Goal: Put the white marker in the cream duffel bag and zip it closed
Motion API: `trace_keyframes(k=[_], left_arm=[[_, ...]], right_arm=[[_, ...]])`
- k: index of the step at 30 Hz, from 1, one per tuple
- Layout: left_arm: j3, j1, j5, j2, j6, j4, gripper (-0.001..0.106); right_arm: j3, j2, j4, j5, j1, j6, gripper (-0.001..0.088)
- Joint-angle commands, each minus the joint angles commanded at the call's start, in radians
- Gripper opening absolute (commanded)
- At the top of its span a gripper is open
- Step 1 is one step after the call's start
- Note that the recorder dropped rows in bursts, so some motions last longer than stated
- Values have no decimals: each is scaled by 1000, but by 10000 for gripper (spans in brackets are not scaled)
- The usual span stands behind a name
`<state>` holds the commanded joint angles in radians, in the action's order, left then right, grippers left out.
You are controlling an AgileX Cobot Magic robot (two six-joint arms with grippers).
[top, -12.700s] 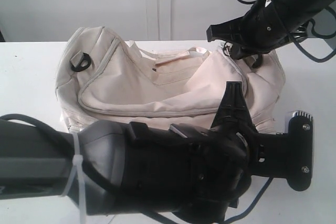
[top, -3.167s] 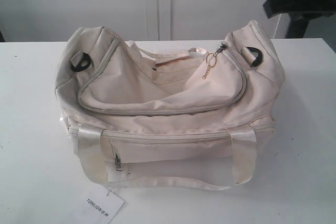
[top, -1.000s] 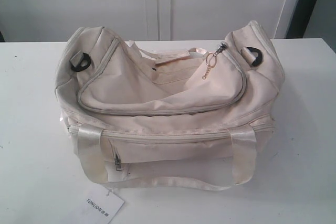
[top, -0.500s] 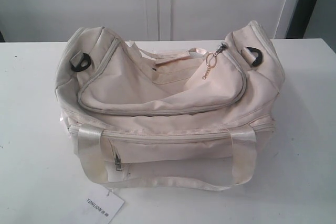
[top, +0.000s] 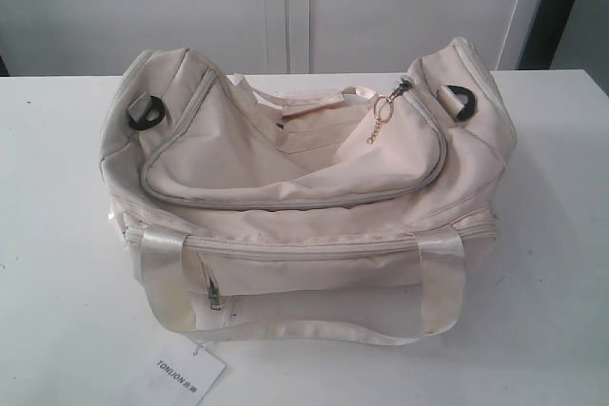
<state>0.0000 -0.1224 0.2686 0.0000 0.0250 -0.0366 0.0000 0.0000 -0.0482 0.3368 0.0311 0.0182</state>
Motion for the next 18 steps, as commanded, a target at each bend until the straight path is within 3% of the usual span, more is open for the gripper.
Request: trace_keyframes(k=[12,18], left_arm=[[0,0,0,0,0,0,0],[0,0,0,0,0,0,0]], right_arm=[[0,0,0,3,0,2,0],[0,0,0,3,-32,2,0]])
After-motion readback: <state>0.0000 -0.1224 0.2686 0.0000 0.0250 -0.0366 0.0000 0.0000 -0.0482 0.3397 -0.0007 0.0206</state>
